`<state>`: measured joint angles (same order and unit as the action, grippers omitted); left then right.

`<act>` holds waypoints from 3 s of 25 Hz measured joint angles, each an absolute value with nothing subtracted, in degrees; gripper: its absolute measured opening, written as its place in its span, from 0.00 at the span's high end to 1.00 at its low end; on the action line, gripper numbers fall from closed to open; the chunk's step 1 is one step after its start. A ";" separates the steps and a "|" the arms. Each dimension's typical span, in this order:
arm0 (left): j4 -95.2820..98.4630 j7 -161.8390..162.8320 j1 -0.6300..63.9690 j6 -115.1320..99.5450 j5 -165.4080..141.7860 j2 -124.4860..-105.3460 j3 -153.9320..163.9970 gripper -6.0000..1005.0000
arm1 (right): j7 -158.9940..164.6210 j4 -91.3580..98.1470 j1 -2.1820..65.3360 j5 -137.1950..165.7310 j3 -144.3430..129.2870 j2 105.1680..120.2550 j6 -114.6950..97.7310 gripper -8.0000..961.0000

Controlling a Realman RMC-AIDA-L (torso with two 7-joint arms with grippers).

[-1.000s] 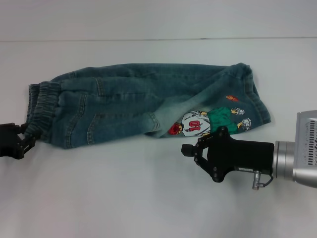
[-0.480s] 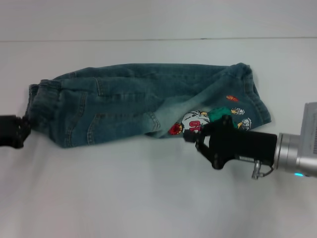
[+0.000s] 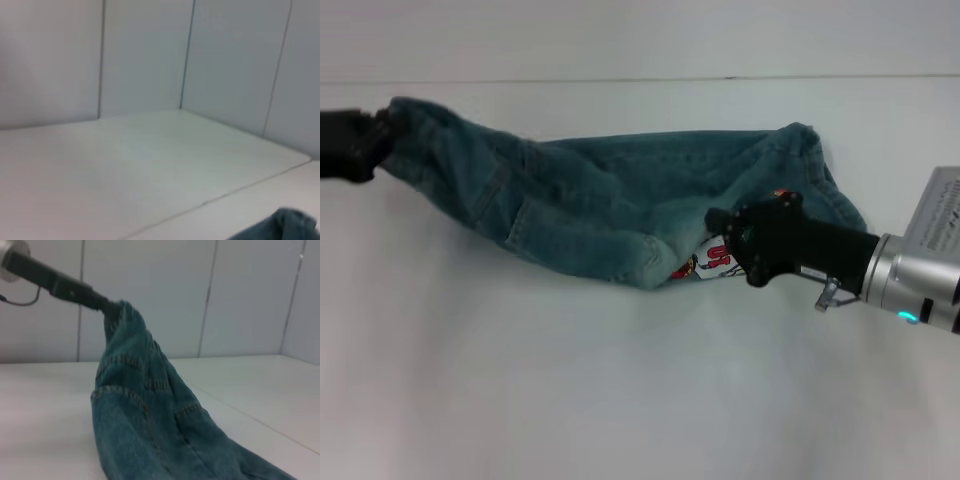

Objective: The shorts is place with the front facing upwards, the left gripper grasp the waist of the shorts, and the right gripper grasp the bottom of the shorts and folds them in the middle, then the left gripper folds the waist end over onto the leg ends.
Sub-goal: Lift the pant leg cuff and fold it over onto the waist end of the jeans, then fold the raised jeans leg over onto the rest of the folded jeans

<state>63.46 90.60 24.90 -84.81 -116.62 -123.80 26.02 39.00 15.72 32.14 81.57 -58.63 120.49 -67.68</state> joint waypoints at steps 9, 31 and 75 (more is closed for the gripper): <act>68.30 100.75 32.00 -84.59 -115.13 -123.48 32.15 0.96 | 40.13 14.77 34.66 78.47 -61.46 120.51 -62.11 0.95; 69.71 111.67 39.85 -82.25 -111.43 -123.98 46.72 0.96 | 40.07 3.72 50.37 78.65 -67.34 121.56 -53.88 0.94; 48.75 115.23 51.27 -37.85 -94.96 -124.63 99.89 0.89 | 48.38 34.42 16.37 94.62 -56.87 119.39 -80.34 0.92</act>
